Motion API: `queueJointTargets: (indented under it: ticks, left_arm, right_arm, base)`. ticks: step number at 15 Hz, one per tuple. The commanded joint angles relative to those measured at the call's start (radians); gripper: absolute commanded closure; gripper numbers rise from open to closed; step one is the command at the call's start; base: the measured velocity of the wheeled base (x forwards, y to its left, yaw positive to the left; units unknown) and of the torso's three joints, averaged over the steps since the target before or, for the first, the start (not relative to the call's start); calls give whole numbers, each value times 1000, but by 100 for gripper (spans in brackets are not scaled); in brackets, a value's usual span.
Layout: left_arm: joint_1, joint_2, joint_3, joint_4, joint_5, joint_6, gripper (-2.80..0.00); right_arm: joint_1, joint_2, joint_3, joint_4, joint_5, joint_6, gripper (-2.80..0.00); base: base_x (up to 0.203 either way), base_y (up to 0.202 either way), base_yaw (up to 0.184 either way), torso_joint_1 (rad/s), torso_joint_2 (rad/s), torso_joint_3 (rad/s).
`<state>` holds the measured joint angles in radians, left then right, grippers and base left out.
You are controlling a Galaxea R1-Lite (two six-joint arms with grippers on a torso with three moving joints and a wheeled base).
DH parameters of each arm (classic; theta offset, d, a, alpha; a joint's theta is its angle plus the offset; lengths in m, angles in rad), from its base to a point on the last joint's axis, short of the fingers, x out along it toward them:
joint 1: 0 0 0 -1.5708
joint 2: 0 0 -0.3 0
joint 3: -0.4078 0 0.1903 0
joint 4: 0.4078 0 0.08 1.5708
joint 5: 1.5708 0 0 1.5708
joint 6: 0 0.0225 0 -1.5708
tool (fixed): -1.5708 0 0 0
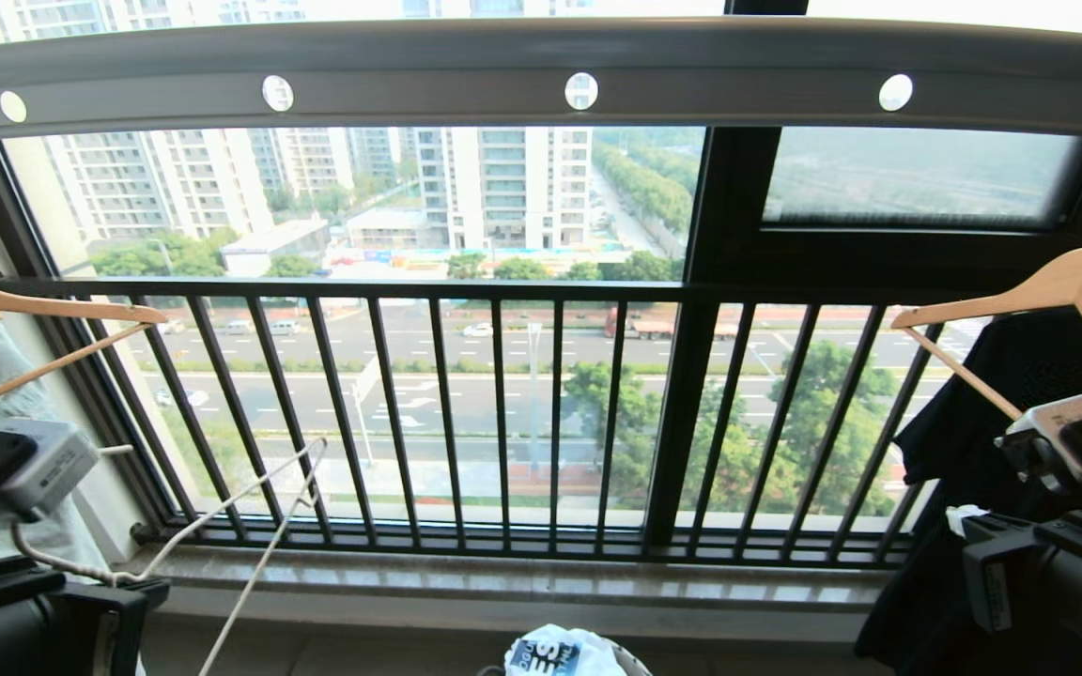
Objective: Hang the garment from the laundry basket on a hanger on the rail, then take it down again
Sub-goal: Hang the clothes rack on the clothesline
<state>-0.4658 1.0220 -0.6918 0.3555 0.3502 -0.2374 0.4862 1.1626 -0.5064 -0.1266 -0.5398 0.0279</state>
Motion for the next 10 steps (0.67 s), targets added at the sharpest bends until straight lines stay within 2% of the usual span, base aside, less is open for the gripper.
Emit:
queueJointTargets:
  ticks: [1,5,7,10]
  left_arm:
    - [78,-27,-14,0,33,6,0]
    - [230,-41,-105,-4,61,6,0]
    - [260,-39,-149,-6,61,0,0]
    - [259,-29,-170,-7,51,0,0]
  right_arm:
    - [0,-21,3,-5,1,0,0]
    - [5,-15,0,-7,33,-5,0]
    - [6,-12,-3,-7,47,-8,0]
    - [9,16,-8,-13,61,-8,0]
  base:
    - [0,0,0,0,0,0]
    - [0,0,0,0,0,0]
    - [0,0,0,0,0,0]
    - [0,0,0,0,0,0]
